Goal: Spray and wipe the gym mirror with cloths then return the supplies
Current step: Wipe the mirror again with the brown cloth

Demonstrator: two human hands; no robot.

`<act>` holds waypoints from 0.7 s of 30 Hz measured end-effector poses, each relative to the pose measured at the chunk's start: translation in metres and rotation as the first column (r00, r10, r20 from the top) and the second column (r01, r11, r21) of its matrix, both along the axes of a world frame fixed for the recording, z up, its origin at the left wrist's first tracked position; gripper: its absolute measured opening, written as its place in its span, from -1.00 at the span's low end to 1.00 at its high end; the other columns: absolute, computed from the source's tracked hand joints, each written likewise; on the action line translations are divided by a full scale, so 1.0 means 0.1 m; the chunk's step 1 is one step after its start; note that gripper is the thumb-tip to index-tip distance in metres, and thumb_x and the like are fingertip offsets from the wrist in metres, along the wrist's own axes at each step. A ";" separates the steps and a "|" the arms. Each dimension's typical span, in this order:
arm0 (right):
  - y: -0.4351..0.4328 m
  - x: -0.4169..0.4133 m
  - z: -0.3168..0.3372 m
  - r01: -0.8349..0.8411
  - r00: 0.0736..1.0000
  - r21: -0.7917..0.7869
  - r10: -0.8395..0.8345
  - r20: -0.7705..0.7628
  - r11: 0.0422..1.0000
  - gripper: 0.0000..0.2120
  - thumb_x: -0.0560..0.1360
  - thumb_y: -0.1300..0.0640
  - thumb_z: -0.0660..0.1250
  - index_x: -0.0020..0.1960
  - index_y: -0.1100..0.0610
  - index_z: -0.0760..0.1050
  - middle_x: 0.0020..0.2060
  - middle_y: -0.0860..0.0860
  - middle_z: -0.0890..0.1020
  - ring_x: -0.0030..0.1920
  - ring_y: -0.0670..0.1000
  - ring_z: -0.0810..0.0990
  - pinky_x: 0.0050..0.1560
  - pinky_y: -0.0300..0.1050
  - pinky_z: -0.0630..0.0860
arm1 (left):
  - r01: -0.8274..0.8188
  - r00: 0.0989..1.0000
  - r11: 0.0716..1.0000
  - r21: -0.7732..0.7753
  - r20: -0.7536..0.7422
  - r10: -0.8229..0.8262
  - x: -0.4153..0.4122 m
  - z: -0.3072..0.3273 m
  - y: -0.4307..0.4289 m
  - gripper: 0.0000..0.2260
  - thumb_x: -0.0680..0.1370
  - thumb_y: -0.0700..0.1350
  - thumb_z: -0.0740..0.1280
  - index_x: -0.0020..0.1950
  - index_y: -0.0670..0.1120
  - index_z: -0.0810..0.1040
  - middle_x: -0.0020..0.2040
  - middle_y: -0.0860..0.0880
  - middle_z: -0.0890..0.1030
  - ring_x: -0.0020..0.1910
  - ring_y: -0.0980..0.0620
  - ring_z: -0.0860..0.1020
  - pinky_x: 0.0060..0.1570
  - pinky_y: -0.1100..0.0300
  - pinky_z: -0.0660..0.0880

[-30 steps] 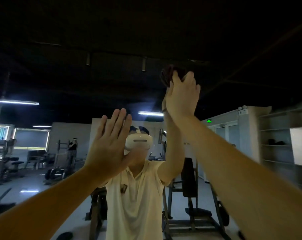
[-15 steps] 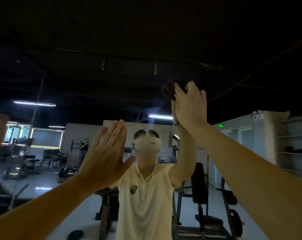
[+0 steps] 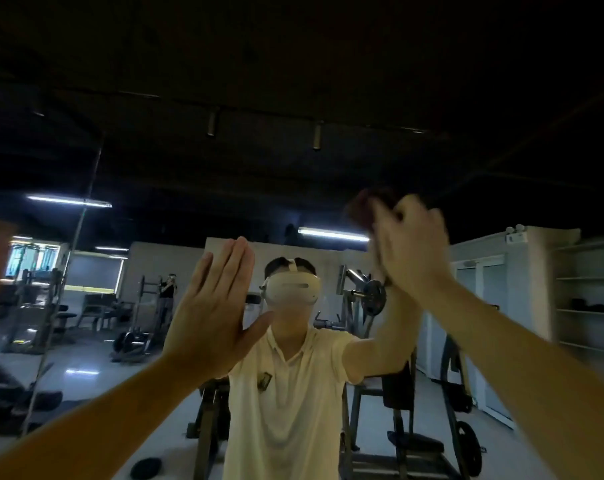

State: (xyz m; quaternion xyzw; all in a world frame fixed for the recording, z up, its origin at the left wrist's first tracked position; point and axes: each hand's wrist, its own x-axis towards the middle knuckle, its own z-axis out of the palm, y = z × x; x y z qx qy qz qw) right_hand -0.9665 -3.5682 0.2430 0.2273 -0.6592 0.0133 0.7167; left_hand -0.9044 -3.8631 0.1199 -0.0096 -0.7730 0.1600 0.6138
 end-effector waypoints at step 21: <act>0.47 -0.17 -0.13 -0.004 0.994 -0.440 0.050 0.094 0.898 -0.60 0.68 0.01 0.13 0.49 0.08 0.37 0.12 0.21 0.46 -0.01 0.21 0.51 0.03 0.01 0.41 | 0.021 1.000 1.000 -0.003 -0.002 -0.021 0.00 0.00 -0.02 -0.16 0.66 0.37 0.02 0.69 -0.24 -0.02 0.70 -0.22 -0.03 0.69 -0.14 -0.07 0.63 -0.22 0.07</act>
